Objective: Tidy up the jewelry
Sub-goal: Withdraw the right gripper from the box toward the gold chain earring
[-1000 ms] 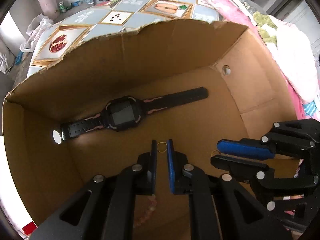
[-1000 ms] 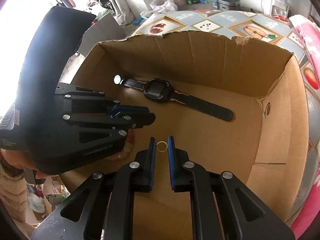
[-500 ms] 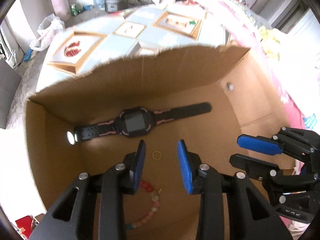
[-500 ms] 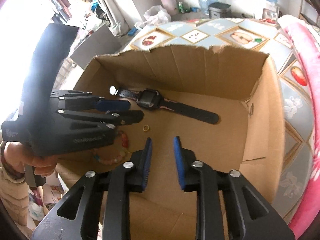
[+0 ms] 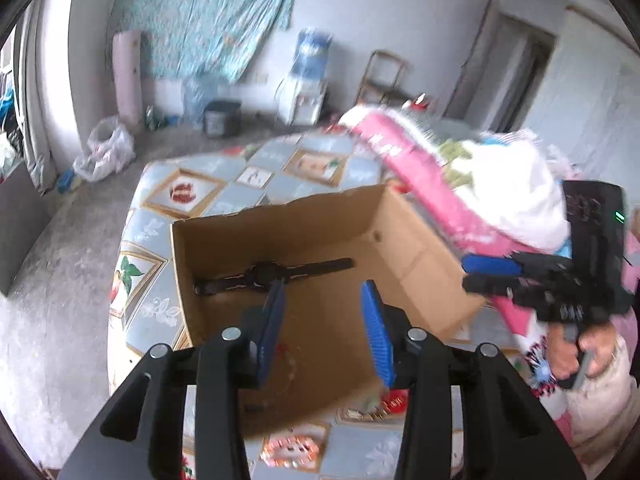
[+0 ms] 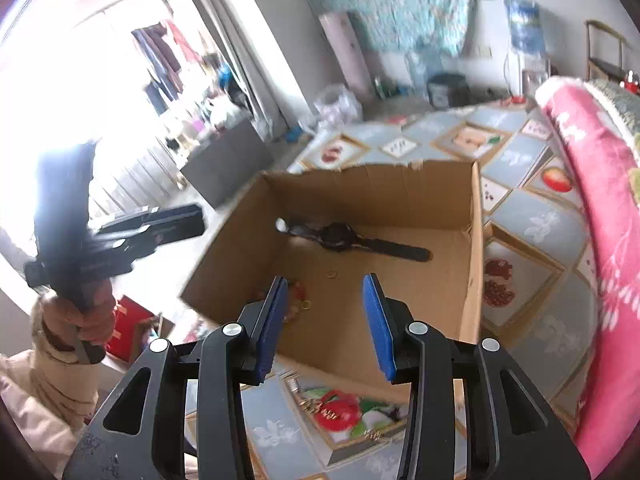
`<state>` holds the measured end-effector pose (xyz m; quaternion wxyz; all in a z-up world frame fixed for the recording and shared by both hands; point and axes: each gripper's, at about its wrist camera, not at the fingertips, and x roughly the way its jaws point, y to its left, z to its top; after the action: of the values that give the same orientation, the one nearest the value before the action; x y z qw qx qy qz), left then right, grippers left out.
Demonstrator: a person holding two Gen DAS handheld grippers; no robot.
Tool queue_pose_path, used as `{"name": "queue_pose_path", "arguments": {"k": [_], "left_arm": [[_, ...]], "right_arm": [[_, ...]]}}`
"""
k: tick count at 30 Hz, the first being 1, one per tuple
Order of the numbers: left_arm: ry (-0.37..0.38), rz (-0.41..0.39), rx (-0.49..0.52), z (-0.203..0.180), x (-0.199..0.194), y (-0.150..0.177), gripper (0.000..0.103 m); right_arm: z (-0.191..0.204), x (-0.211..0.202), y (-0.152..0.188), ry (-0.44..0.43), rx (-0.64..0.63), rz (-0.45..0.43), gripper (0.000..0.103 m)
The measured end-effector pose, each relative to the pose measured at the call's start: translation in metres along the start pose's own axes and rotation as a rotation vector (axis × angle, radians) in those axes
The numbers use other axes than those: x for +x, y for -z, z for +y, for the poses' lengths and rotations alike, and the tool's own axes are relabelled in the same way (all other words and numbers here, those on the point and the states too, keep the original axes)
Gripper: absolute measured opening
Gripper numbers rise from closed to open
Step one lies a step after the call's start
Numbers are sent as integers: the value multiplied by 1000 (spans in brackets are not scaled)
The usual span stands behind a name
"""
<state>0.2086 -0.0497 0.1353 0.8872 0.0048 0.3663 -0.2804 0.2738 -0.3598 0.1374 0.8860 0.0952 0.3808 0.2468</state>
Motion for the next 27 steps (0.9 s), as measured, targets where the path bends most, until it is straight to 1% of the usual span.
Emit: {"name": "queue_pose_path", "arguments": {"k": [2,4,6,8,9,11,12,15,17,20,21,23,25,26,27], "left_arm": [[5,-50,27,-6,-21,17,43],[12,-85,55,-13,-42,43,45],[7,-76,68,-18,-48,64,46],[-24,-60,68,-21,-48,87,46],[-21,-54,62,-21,-47,94,46],[-12,-33,34,-21,-37,110,46],[-2,-6,20,-22,-28,117,46],[9,29,9,-28,-5,131,46],[11,42,33,-36,9,139,46],[-16,73,81,-47,29,149,46],[-24,88,97,-52,38,153,46],[-39,111,116,-55,50,157,46],[-51,131,133,-59,62,162,46],[-58,138,139,-60,66,163,46],[-64,143,149,-61,69,165,46]], "right_arm": [[2,-14,8,-8,0,-29,38],[4,-24,23,-19,-3,-51,38],[5,-30,38,-15,-8,-56,38],[8,-30,57,-13,-12,-43,38],[9,-28,64,-11,-12,-35,38],[9,-23,78,-14,3,-15,38],[10,-14,87,-17,21,7,38],[6,-1,105,15,55,46,38],[-1,9,118,38,93,82,38],[-8,22,133,57,140,120,38],[-9,27,137,65,145,131,36],[-8,32,140,75,147,144,35],[-5,41,141,65,144,154,31],[-1,42,144,75,133,155,31],[1,47,143,113,111,161,31]]}}
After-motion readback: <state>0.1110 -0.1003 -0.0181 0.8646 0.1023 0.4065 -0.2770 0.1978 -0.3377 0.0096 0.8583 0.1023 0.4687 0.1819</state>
